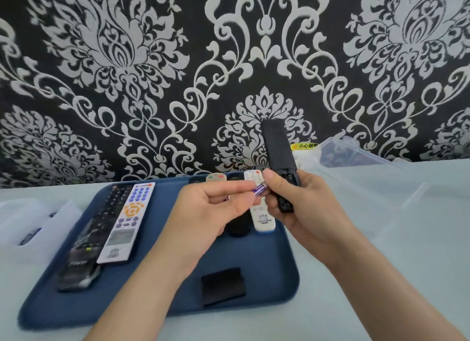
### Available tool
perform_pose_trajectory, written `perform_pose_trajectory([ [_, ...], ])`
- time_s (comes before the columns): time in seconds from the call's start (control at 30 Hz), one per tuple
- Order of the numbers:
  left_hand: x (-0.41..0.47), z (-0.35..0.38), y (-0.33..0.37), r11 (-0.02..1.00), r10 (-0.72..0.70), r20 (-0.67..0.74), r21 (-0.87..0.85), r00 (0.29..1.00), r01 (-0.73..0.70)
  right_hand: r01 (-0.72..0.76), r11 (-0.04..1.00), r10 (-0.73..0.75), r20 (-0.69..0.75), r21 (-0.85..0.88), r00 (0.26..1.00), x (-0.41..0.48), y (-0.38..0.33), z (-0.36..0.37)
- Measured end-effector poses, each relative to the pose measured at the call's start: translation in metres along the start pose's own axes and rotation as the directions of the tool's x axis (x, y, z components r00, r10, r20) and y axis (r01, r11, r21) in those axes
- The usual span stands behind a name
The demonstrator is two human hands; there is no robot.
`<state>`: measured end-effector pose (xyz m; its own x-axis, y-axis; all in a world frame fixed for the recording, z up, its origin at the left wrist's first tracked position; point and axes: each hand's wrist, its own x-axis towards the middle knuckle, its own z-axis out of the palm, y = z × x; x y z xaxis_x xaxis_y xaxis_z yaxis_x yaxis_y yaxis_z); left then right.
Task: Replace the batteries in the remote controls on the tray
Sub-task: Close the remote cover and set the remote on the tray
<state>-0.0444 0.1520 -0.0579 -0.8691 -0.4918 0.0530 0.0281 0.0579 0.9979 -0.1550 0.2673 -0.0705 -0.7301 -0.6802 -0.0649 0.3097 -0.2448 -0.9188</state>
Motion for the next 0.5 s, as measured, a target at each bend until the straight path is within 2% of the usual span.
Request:
perform_pose_trajectory([
  [0.1,-0.002,0.003,-0.002,0.991,0.069,-0.014,0.116,0.998,-0.067,-0.062,0.99,0.061,0.012,0.127,0.998,0.0,0.006,0.004],
  [0.27,-0.006,0.001,-0.006,0.929,0.159,0.021,0.337,0.987,-0.157,-0.173,0.966,0.17,0.033,0.194,0.985,-0.001,0.014,0.012],
  [0.43,-0.006,0.001,-0.008,0.909,0.176,-0.016,0.386,0.984,-0.156,-0.18,0.961,0.184,0.002,0.211,0.983,-0.002,0.012,0.016],
  [0.5,-0.005,0.003,-0.008,0.942,0.161,-0.063,0.306,0.985,-0.135,-0.15,0.97,0.152,0.0,0.191,0.988,-0.001,0.013,0.015],
])
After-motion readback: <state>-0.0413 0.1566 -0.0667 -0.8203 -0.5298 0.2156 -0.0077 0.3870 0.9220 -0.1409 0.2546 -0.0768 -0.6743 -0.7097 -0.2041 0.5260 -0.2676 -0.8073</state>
